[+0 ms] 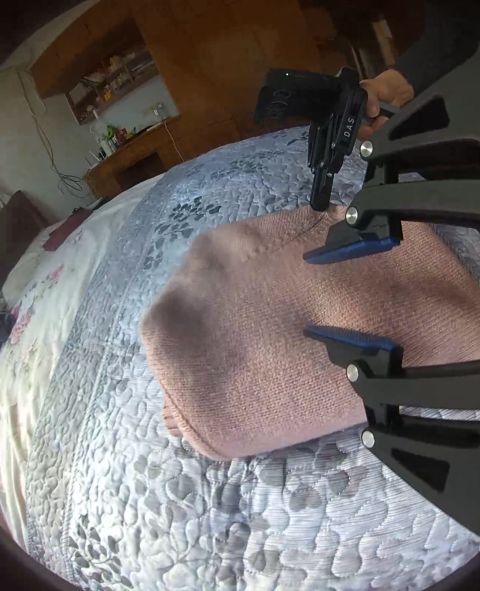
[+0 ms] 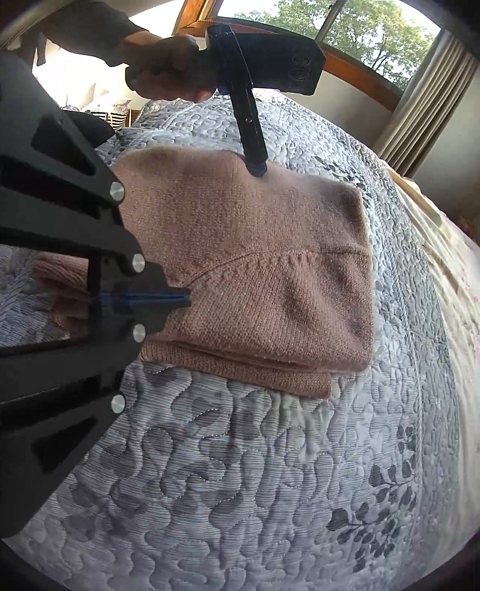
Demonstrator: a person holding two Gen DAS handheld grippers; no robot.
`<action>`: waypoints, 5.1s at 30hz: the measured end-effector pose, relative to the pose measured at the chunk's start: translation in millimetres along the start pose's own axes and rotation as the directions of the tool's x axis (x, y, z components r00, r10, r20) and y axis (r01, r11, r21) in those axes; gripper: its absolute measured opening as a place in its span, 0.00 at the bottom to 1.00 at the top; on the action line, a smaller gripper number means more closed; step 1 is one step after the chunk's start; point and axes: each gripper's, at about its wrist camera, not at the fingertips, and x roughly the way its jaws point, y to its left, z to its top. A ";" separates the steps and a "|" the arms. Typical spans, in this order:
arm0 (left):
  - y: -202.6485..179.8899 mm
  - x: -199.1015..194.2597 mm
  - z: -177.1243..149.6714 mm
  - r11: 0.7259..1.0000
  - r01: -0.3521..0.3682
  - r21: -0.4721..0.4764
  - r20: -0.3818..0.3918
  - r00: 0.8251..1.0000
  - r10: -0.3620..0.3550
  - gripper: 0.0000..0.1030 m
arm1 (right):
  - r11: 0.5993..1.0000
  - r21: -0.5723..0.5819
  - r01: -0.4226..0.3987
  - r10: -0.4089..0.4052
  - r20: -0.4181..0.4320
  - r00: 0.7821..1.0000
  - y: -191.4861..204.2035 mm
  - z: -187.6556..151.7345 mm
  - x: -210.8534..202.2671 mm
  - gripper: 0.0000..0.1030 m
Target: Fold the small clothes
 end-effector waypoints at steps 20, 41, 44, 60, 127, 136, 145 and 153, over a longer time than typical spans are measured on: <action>-1.7 4.1 -105.9 0.994 -0.099 -0.053 -0.099 0.991 0.093 0.55 | 0.998 0.044 0.049 -0.047 -0.047 0.998 13.6 -71.5 14.0 0.00; -189.6 -207.9 -255.9 0.840 -0.542 0.023 0.177 0.829 0.530 0.89 | 0.881 0.000 0.474 -0.437 0.386 0.813 203.1 -216.4 -221.2 0.97; -206.3 -234.0 -272.8 0.849 -0.528 -0.028 0.207 0.828 0.522 0.89 | 0.891 0.000 0.453 -0.424 0.352 0.834 218.4 -227.4 -236.6 0.97; -275.3 -283.9 -298.7 0.838 -0.546 0.004 0.278 0.805 0.524 0.89 | 0.848 0.042 0.529 -0.500 0.398 0.769 279.0 -267.1 -291.6 0.97; -263.5 -266.7 -285.0 0.854 -0.521 0.008 0.241 0.829 0.504 0.89 | 0.854 0.033 0.519 -0.486 0.409 0.773 272.3 -256.2 -279.1 0.97; -263.5 -265.8 -283.9 0.853 -0.521 0.011 0.242 0.830 0.503 0.89 | 0.855 0.030 0.518 -0.483 0.412 0.773 270.7 -254.9 -280.0 0.97; -263.3 -266.1 -283.6 0.853 -0.521 0.011 0.240 0.830 0.504 0.89 | 0.853 0.030 0.521 -0.486 0.412 0.771 269.0 -252.8 -279.4 0.97; -263.7 -265.3 -286.5 0.851 -0.525 0.009 0.239 0.827 0.508 0.89 | 0.854 0.030 0.519 -0.484 0.413 0.772 269.6 -253.2 -278.7 0.97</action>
